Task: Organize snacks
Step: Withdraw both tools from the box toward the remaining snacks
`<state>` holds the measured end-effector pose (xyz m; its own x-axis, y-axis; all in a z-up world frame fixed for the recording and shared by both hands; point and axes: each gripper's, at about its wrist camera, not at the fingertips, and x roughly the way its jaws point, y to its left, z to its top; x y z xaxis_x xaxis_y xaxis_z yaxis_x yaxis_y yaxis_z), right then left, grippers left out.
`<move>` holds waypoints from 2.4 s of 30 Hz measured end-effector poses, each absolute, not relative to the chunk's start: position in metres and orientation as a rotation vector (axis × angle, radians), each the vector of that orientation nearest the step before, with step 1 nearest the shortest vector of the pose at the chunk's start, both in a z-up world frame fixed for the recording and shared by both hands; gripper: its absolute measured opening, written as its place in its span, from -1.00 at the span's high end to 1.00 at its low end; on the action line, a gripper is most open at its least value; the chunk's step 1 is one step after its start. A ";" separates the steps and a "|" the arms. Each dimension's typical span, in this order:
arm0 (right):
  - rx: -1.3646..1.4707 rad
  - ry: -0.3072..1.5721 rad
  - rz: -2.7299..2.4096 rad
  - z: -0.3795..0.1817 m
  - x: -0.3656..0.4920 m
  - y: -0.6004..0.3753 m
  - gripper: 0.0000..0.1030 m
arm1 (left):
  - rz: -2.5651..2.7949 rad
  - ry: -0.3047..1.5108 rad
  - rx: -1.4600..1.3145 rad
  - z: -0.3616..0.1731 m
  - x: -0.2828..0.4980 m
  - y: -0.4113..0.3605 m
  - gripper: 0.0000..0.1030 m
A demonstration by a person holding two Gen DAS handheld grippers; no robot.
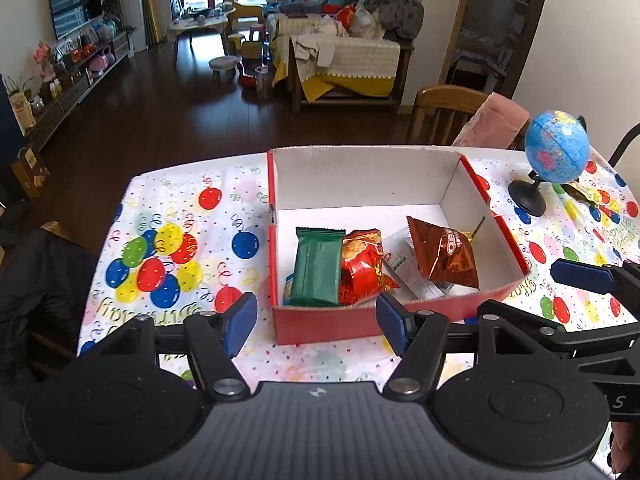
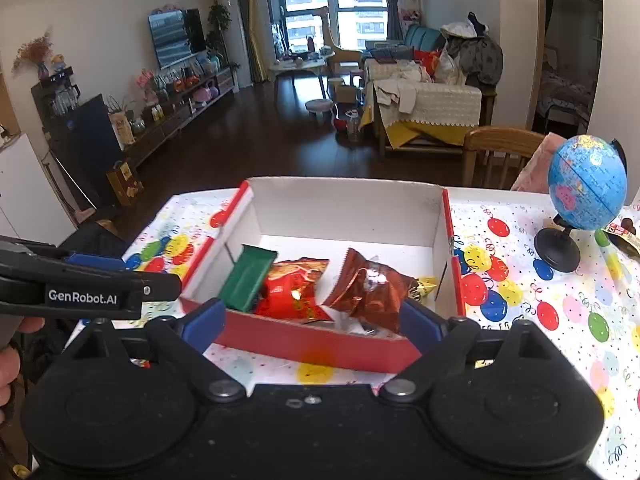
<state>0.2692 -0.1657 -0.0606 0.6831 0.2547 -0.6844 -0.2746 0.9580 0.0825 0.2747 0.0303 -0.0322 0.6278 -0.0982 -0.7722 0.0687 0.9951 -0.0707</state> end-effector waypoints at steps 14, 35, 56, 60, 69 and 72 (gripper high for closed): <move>-0.009 0.720 0.350 -0.042 0.205 -0.145 -0.96 | -0.126 0.832 -0.078 -0.008 0.201 0.060 -0.54; 0.047 0.807 0.423 -0.078 0.135 -0.118 -0.99 | -0.058 0.854 -0.173 -0.038 0.128 0.105 -0.92; -0.028 0.963 0.454 -0.151 0.133 -0.088 -0.99 | 0.082 1.093 -0.221 -0.140 0.122 0.141 -0.92; -0.033 0.991 0.447 -0.167 0.140 -0.082 -0.99 | 0.108 1.127 -0.216 -0.157 0.124 0.143 -0.92; -0.053 1.027 0.457 -0.188 0.159 -0.071 -0.98 | 0.194 1.145 -0.231 -0.177 0.135 0.157 -0.92; -0.062 1.031 0.460 -0.191 0.165 -0.066 -0.97 | 0.232 1.135 -0.224 -0.180 0.139 0.160 -0.90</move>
